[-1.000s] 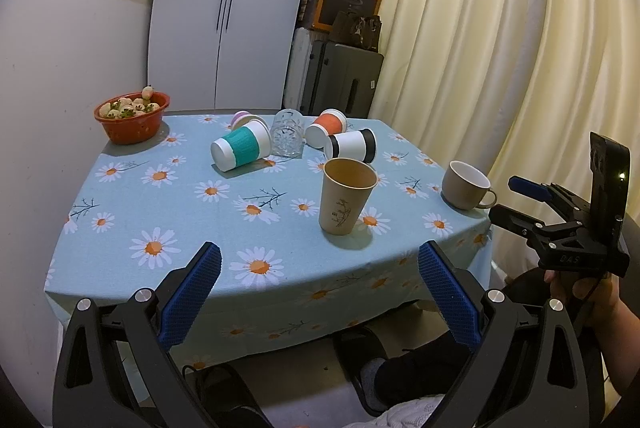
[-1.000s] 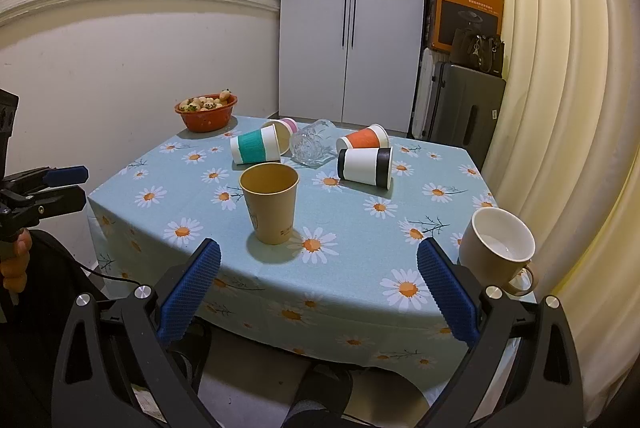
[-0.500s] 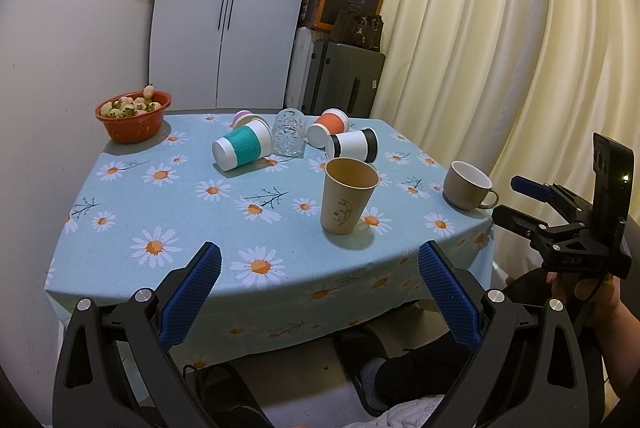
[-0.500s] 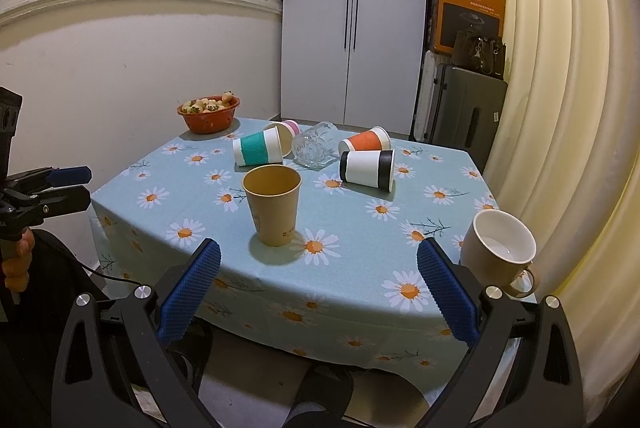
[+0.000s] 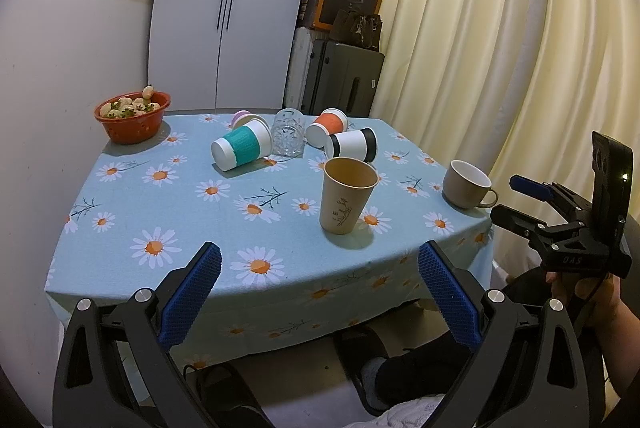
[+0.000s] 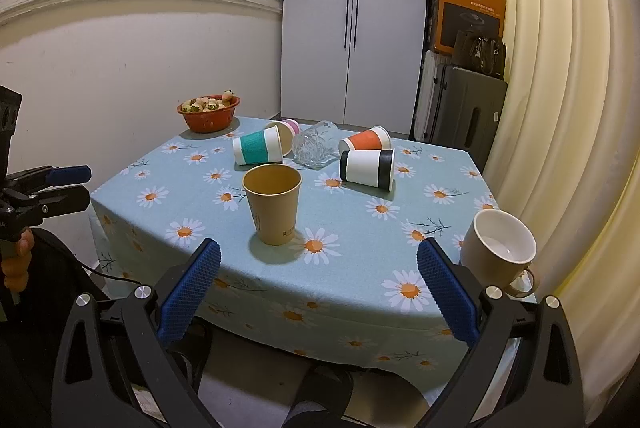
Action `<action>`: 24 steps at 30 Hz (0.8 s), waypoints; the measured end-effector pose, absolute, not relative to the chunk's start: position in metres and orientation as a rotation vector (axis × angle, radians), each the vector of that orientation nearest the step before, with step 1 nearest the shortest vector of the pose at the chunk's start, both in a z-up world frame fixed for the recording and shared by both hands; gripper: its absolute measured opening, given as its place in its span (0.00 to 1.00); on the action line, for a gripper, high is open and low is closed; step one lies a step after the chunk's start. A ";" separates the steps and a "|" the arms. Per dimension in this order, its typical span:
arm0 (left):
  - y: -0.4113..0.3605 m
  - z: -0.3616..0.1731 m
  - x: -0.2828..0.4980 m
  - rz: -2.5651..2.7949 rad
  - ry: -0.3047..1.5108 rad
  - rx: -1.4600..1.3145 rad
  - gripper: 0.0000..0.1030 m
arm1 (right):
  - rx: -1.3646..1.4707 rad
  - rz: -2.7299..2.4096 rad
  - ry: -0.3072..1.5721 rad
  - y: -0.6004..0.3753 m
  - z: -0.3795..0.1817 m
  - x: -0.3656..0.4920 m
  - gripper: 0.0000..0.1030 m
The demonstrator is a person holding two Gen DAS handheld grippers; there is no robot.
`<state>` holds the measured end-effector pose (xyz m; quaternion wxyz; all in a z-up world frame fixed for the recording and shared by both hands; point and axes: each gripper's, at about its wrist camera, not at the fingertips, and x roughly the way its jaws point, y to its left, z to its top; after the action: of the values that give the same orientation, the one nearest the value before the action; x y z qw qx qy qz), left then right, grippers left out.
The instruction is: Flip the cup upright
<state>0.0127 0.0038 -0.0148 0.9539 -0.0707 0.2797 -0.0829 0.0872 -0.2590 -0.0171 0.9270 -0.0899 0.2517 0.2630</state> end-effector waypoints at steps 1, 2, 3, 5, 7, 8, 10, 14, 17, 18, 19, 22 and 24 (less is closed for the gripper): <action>0.003 -0.015 0.013 -0.164 0.568 -0.141 0.93 | -0.184 0.539 0.517 -0.259 -0.017 0.088 0.95; 0.003 -0.015 0.013 -0.164 0.569 -0.139 0.93 | -0.182 0.538 0.518 -0.259 -0.017 0.088 0.95; 0.003 -0.014 0.013 -0.164 0.569 -0.138 0.93 | -0.182 0.538 0.520 -0.259 -0.017 0.088 0.95; 0.002 -0.014 0.013 -0.165 0.569 -0.138 0.93 | -0.184 0.538 0.522 -0.258 -0.018 0.089 0.95; 0.002 -0.014 0.013 -0.167 0.568 -0.140 0.93 | -0.188 0.538 0.521 -0.257 -0.018 0.088 0.95; 0.002 -0.014 0.013 -0.165 0.568 -0.139 0.93 | -0.189 0.539 0.520 -0.257 -0.018 0.088 0.95; 0.002 -0.014 0.014 -0.165 0.568 -0.143 0.93 | -0.188 0.539 0.520 -0.258 -0.018 0.088 0.95; 0.002 -0.014 0.014 -0.165 0.568 -0.143 0.93 | -0.185 0.540 0.523 -0.257 -0.019 0.089 0.95; 0.002 -0.014 0.014 -0.165 0.567 -0.146 0.93 | -0.189 0.538 0.525 -0.256 -0.019 0.089 0.95; 0.002 -0.014 0.014 -0.166 0.567 -0.146 0.93 | -0.190 0.538 0.525 -0.256 -0.019 0.089 0.95; 0.002 -0.014 0.014 -0.166 0.567 -0.145 0.93 | -0.191 0.539 0.525 -0.256 -0.020 0.089 0.95; 0.002 -0.014 0.014 -0.168 0.565 -0.146 0.93 | -0.190 0.538 0.526 -0.256 -0.020 0.089 0.95; 0.002 -0.014 0.014 -0.167 0.565 -0.147 0.93 | -0.189 0.538 0.527 -0.256 -0.020 0.090 0.95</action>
<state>0.0136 0.0020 -0.0140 0.9542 -0.0722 0.2784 -0.0822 0.0896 -0.2557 -0.0202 0.9256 -0.0921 0.2568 0.2623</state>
